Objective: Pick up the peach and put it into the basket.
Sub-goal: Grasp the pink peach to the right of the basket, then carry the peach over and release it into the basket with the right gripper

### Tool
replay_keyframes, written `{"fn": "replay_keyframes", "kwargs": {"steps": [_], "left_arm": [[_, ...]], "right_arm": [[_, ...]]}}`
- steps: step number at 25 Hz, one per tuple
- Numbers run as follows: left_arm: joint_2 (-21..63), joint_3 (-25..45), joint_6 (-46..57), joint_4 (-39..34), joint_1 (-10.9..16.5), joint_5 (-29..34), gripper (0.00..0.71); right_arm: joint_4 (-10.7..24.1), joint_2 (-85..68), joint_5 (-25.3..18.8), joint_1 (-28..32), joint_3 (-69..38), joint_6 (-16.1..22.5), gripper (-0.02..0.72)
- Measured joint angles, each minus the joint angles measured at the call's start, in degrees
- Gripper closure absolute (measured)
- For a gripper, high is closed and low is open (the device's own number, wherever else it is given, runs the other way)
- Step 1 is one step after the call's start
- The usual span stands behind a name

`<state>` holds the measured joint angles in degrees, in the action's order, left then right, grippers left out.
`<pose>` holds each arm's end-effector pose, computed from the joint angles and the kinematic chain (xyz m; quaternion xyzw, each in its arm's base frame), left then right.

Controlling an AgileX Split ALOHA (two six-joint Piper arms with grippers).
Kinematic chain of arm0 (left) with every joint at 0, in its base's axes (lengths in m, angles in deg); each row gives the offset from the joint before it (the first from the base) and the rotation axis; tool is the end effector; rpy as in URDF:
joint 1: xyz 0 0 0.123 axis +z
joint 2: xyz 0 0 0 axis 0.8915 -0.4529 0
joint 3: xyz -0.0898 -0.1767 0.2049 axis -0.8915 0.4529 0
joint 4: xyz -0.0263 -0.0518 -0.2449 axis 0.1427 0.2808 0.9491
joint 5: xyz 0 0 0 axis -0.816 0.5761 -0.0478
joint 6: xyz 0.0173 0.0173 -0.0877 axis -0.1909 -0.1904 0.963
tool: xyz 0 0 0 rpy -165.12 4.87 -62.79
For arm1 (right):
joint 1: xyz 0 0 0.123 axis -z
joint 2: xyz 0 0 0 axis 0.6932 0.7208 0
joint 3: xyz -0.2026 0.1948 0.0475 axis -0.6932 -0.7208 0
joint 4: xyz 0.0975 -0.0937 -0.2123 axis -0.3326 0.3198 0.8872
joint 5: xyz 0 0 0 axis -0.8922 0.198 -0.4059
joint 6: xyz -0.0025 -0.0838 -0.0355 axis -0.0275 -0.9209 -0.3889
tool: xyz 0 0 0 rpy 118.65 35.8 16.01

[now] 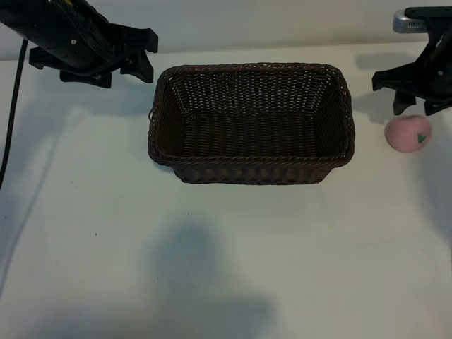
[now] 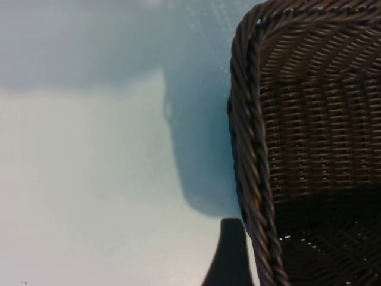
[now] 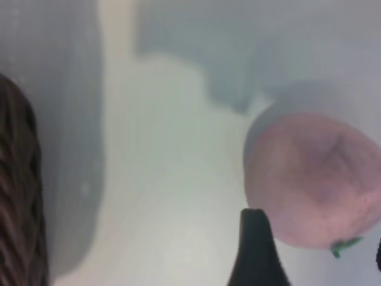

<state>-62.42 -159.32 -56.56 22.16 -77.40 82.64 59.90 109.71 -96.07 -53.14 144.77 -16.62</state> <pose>0.3691 -0.1107 0.2878 0.0278 0.9615 -0.1456 0.2315 0.3938 0.0661 0.1886 -0.0037 0.9884 0.0342 0.1477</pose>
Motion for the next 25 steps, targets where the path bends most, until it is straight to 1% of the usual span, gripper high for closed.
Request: {"fn": "replay_keyframes", "kwargs": {"steps": [4, 5, 6, 7, 8, 9, 10, 12, 18, 22, 25], "left_arm": [[0.00, 0.00, 0.00, -0.14, 0.00, 0.37, 0.130], [0.00, 0.00, 0.00, -0.14, 0.00, 0.37, 0.130], [0.00, 0.00, 0.00, -0.14, 0.00, 0.37, 0.130], [0.00, 0.00, 0.00, -0.14, 0.00, 0.37, 0.130], [0.00, 0.00, 0.00, -0.14, 0.00, 0.37, 0.130], [0.00, 0.00, 0.00, -0.14, 0.00, 0.37, 0.130], [0.00, 0.00, 0.00, -0.14, 0.00, 0.39, 0.130], [0.00, 0.00, 0.00, -0.14, 0.00, 0.44, 0.132], [0.00, 0.00, 0.00, -0.14, 0.00, 0.63, 0.132], [0.00, 0.00, 0.00, -0.14, 0.00, 0.78, 0.132], [0.00, 0.00, 0.02, -0.14, 0.00, 0.80, 0.132]], "right_arm": [[0.28, 3.63, 0.18, 0.00, 0.00, -0.05, 0.263], [0.28, 4.53, 0.18, 0.00, 0.00, -0.05, 0.284], [0.33, 5.05, 0.23, 0.00, 0.00, -0.18, 0.321], [0.33, 5.37, 0.30, 0.00, 0.00, -0.18, 0.379], [0.33, 5.40, 0.45, 0.00, 0.00, 0.15, 0.443], [0.40, 5.40, 0.58, 0.00, 0.00, 0.25, 0.533], [0.52, 5.40, 0.70, 0.00, 0.00, 0.36, 0.598], [0.96, 5.40, 0.70, 0.00, 0.00, 0.48, 0.651], [1.01, 3.33, -0.73, 0.00, 0.00, 0.48, 0.662], [1.39, -2.31, -2.44, 0.00, 0.00, 0.54, 0.662], [1.04, -7.23, -2.79, 0.00, 0.00, 0.49, 0.662]]}}
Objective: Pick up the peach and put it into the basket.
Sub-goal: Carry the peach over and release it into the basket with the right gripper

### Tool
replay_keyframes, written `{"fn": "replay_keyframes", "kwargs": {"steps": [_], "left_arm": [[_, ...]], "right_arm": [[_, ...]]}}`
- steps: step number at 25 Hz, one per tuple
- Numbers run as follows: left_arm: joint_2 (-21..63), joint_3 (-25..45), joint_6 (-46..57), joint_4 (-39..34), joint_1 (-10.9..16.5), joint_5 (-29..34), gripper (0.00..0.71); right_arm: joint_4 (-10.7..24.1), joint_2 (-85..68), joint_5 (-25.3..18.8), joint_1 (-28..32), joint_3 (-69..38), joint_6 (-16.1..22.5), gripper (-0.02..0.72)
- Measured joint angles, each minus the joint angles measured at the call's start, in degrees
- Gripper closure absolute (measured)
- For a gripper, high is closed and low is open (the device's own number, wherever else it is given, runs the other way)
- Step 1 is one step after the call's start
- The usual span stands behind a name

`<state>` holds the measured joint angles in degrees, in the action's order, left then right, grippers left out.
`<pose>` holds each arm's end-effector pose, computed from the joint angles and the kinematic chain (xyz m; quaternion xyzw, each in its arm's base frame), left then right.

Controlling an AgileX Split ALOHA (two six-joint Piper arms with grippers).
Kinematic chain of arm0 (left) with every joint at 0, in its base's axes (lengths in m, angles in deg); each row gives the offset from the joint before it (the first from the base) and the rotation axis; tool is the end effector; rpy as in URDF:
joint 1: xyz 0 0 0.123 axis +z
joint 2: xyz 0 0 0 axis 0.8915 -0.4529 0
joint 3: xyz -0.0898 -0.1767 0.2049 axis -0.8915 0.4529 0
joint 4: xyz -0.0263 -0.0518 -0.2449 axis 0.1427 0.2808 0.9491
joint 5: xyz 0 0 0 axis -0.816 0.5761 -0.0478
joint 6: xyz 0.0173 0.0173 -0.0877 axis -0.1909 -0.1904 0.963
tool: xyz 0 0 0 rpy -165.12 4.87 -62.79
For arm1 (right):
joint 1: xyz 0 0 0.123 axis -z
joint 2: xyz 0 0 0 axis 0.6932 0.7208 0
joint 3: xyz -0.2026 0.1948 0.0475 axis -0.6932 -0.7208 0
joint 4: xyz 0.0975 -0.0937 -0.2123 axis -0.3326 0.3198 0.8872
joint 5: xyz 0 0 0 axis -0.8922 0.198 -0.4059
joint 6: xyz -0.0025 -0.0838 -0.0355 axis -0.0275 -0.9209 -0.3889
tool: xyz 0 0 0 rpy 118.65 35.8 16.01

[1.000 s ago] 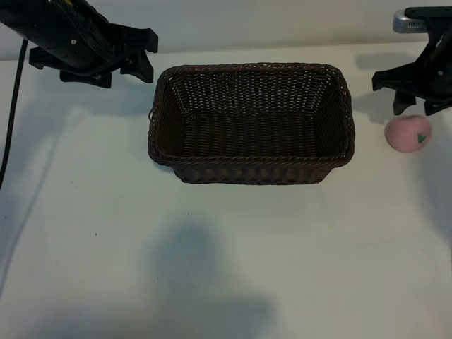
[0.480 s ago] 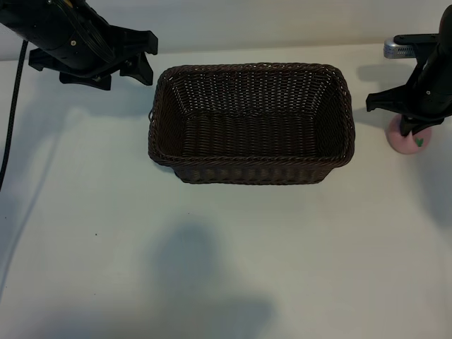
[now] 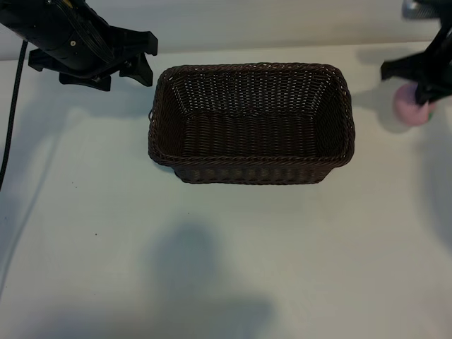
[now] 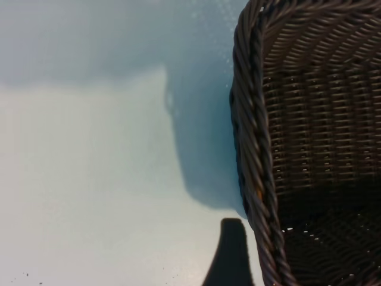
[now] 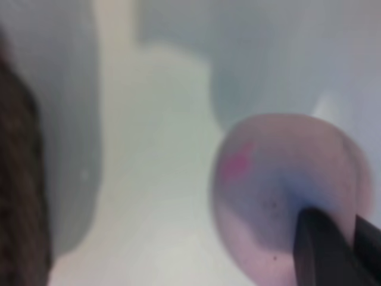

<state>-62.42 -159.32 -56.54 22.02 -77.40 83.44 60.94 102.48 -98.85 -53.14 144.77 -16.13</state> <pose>0.3680 -0.1105 0.2872 0.0291 0.9632 -0.1438 0.2251 0.3787 0.0625 0.2366 -0.0052 0.9819 0.0337 0.1865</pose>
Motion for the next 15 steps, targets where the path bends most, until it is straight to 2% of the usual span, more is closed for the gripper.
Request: {"fn": "replay_keyframes", "kwargs": {"steps": [5, 8, 11, 15], "left_arm": [[0.00, 0.00, 0.00, 0.00, 0.00, 0.10, 0.132], [0.00, 0.00, -0.05, 0.00, 0.00, 0.10, 0.132], [0.00, 0.00, -0.05, 0.00, 0.00, 0.11, 0.132], [0.00, 0.00, -0.05, 0.00, 0.00, 0.16, 0.132]], "right_arm": [[0.01, -3.06, -0.46, -0.28, 0.00, 0.00, 0.662], [-0.30, -3.19, -2.56, -1.97, 1.38, -0.06, 0.662], [-1.43, -3.19, -4.47, -5.54, 4.78, -0.39, 0.662], [-3.79, -3.23, -4.53, -12.39, 8.85, -0.46, 0.662]]}}
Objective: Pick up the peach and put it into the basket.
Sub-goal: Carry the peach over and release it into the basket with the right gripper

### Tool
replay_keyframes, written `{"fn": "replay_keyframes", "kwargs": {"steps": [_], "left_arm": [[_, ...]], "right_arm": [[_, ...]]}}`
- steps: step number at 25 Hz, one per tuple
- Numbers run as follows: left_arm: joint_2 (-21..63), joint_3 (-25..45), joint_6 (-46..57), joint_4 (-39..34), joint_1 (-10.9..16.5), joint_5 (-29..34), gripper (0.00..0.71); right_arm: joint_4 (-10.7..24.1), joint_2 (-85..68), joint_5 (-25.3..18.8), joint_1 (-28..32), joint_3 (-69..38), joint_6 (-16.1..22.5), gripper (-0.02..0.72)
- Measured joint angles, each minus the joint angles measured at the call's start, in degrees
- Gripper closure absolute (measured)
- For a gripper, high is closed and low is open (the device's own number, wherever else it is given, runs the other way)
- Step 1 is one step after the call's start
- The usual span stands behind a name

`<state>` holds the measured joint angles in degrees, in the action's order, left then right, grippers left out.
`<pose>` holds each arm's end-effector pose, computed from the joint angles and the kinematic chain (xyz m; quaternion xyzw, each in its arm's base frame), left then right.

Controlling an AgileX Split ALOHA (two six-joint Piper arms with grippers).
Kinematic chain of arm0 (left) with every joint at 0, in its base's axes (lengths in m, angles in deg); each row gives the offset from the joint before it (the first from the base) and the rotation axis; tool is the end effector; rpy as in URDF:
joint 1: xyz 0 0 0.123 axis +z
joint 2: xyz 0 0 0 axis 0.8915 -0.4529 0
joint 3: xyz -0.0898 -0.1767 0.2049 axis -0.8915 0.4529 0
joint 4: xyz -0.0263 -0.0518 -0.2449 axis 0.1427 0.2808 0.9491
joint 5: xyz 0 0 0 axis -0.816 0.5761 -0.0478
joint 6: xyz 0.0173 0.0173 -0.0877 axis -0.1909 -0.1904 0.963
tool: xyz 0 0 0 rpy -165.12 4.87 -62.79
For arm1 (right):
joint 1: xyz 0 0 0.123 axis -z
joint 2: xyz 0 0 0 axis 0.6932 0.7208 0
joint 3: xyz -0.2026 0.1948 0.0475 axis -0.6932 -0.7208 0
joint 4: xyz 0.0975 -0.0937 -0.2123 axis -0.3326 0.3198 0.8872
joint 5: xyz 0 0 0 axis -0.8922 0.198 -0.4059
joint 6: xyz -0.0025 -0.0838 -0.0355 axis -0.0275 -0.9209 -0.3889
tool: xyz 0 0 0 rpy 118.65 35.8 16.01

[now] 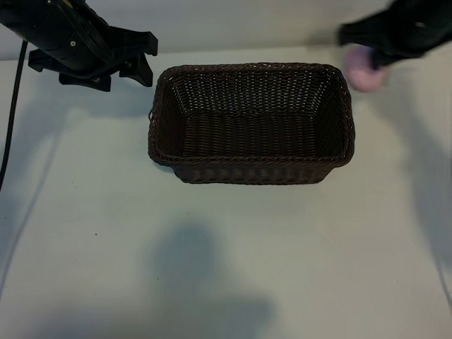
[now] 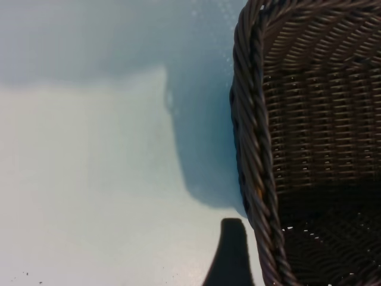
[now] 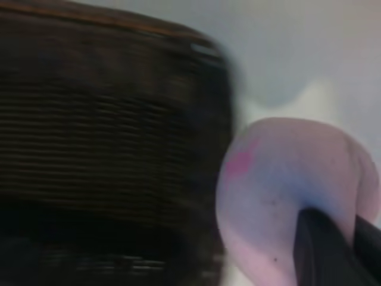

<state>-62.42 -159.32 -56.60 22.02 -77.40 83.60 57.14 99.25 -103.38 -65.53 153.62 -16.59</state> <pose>0.3678 -0.1105 0.2871 0.0297 0.9636 -0.1435 0.2238 0.3586 0.1483 0.2998 -0.1011 0.9614 0.0992 0.2360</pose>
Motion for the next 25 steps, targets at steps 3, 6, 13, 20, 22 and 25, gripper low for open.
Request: {"fn": "replay_keyframes", "kwargs": {"steps": [3, 6, 13, 20, 22, 25], "left_arm": [[0.00, 0.00, 0.00, 0.00, 0.00, 0.00, 0.132], [0.00, 0.00, 0.00, 0.00, 0.00, 0.00, 0.132], [0.00, 0.00, 0.00, 0.00, 0.00, 0.36, 0.132], [0.00, 0.00, -0.06, 0.00, 0.00, 0.36, 0.132], [0.00, 0.00, -0.10, 0.00, 0.00, 0.41, 0.132], [0.00, 0.00, -0.10, 0.00, 0.00, 0.40, 0.132]], "right_arm": [[-0.32, 0.08, 0.90, -5.23, 0.51, 0.00, 0.662], [-0.38, 1.30, 2.34, -9.48, 0.63, 0.00, 0.662], [-0.38, 9.72, 6.78, -12.77, 0.69, -0.87, 0.662], [-0.06, 15.80, 7.09, -12.72, 0.69, -1.05, 0.638], [-0.06, 15.68, 6.62, -12.72, 1.25, -0.99, 0.593], [-0.04, 15.68, 3.88, -12.72, 3.63, -0.94, 0.466]]}}
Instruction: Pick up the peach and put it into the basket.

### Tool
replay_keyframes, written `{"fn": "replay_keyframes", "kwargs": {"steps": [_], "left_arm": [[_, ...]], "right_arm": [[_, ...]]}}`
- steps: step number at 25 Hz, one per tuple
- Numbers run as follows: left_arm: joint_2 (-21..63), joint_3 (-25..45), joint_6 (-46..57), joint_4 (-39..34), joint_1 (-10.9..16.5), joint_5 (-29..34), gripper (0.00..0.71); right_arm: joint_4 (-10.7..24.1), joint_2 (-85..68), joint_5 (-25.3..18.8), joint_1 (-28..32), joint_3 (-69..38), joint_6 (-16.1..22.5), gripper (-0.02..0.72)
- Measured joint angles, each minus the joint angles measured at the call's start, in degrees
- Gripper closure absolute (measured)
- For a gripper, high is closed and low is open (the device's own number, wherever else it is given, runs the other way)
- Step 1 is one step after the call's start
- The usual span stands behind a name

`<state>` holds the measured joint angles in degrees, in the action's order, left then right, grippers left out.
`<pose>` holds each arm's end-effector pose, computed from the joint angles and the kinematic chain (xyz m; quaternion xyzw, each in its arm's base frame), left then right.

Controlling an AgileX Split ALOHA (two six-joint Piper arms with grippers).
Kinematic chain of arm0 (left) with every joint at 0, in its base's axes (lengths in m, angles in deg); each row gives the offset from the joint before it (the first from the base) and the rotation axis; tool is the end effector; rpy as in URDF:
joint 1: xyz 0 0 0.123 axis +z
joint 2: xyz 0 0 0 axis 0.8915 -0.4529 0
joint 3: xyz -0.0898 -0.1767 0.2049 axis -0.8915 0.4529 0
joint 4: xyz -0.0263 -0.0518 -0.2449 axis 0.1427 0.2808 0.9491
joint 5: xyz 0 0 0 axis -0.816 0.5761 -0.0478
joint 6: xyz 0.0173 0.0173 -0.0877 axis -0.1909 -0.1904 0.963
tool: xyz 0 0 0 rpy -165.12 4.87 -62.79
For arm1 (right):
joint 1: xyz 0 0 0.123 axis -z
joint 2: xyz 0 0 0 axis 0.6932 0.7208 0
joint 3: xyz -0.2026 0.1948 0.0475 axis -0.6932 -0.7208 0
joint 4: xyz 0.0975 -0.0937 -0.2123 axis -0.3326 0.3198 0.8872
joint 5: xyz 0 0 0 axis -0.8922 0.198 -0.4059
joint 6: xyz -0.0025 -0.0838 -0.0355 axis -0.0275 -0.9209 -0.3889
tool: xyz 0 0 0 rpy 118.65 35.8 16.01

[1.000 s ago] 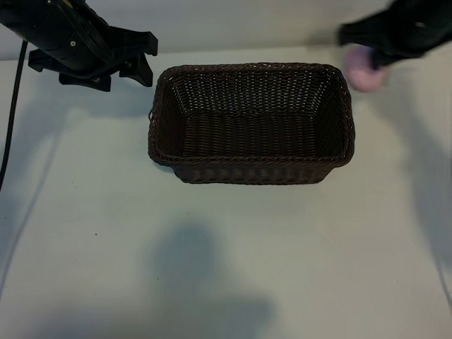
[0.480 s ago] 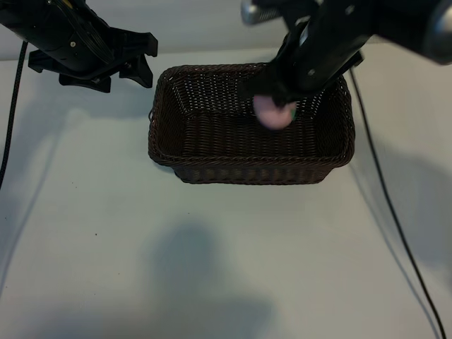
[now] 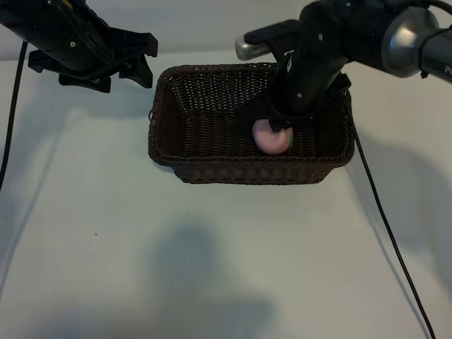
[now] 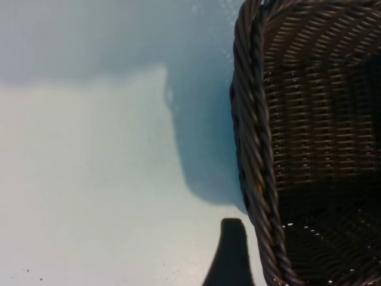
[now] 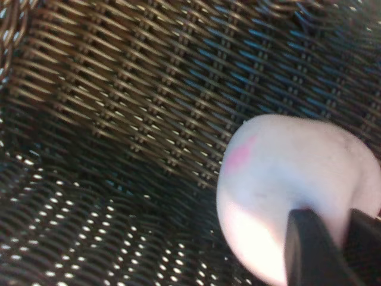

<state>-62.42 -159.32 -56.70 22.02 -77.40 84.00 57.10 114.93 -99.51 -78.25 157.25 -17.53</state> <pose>0.3672 -0.1104 0.2868 0.0310 0.9643 -0.1429 0.2206 0.3580 0.2513 0.2072 -0.2136 0.9589 0.0963 0.1603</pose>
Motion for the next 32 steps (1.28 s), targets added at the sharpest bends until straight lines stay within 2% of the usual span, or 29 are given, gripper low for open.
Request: {"fn": "replay_keyframes", "kwargs": {"steps": [3, 5, 7, 14, 25, 32], "left_arm": [[0.00, 0.00, 0.00, 0.00, 0.00, 0.00, 0.132], [0.00, 0.00, 0.00, 0.00, 0.00, 0.00, 0.132], [0.00, 0.00, 0.00, 0.00, 0.00, 0.00, 0.132], [0.00, 0.00, 0.00, 0.00, 0.00, 0.00, 0.132], [0.00, 0.00, 0.00, 0.00, 0.00, 0.00, 0.132], [0.00, 0.00, 0.00, 0.00, 0.00, 0.00, 0.132]], "right_arm": [[0.34, -0.06, -3.55, 0.00, 3.59, 0.00, 0.305], [0.75, -0.06, -6.03, 0.00, 6.04, -0.06, 0.236], [0.94, -0.06, -8.06, 0.00, 8.03, -0.14, 0.206], [1.37, -0.24, -13.44, 2.92, 12.51, -0.14, 0.212], [3.11, -0.24, -18.16, 20.10, 12.69, -1.76, 0.216], [2.75, -0.24, -18.98, 21.52, 12.69, -3.16, 0.216]]}}
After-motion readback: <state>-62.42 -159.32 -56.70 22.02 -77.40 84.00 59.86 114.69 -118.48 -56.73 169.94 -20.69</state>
